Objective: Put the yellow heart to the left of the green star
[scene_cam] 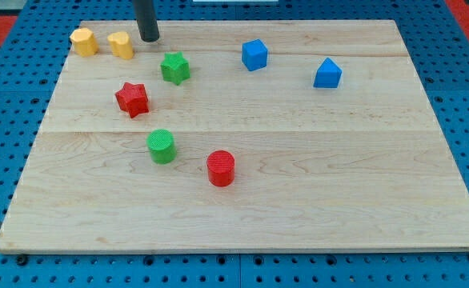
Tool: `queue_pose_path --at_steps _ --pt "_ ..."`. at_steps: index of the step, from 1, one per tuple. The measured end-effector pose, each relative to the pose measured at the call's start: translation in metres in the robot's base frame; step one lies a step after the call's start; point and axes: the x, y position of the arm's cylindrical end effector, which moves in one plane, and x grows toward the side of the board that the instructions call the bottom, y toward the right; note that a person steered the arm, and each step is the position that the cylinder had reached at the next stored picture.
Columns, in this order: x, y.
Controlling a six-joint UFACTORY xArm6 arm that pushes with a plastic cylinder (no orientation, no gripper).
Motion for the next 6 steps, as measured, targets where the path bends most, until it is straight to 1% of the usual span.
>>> queue_pose_path --at_steps 1,2,3,4,5,6 --pt "-0.025 -0.040" --pt "-0.005 -0.073" --pt "0.040 -0.060" --pt "0.015 -0.060" --pt "0.024 -0.019" --pt "0.080 -0.009"
